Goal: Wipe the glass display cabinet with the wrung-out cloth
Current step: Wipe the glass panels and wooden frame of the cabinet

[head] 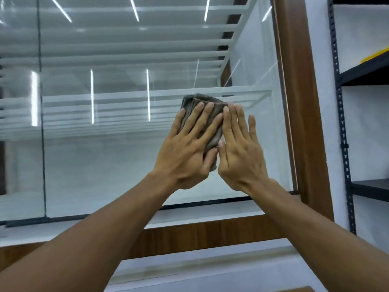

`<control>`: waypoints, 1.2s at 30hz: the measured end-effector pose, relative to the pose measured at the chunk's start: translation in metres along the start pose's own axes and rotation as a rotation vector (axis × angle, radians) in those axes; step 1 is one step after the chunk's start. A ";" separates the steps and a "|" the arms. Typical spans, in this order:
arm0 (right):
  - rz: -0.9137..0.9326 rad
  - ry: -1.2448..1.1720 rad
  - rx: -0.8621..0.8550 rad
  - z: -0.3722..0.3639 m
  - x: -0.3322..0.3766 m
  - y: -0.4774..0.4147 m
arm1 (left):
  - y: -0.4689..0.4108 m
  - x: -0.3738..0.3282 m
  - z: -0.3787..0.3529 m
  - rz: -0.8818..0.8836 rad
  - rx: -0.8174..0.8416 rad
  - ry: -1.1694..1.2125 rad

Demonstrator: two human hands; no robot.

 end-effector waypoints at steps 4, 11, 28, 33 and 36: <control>0.002 0.043 0.039 -0.017 0.047 -0.019 | 0.034 0.046 0.014 0.079 -0.005 -0.025; 0.059 0.130 0.107 -0.043 0.110 -0.036 | 0.096 0.118 0.034 0.205 -0.032 -0.040; 0.182 0.140 0.136 -0.074 0.187 -0.046 | 0.179 0.145 0.040 0.180 0.025 -0.053; 0.230 0.091 0.088 -0.067 0.162 -0.038 | 0.155 0.140 0.033 0.529 -0.138 0.014; 0.207 0.109 0.070 -0.055 0.129 -0.021 | 0.141 0.089 0.019 0.458 -0.092 0.020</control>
Point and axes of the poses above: each hand's wrist, its own y-axis away from the middle knuckle, its own z-axis out of the back of the hand, x = y × z, the point moved 1 cm from there along -y, towards the middle knuckle, and after that the axes turned 1 degree about -x, right-handed, at the moved point
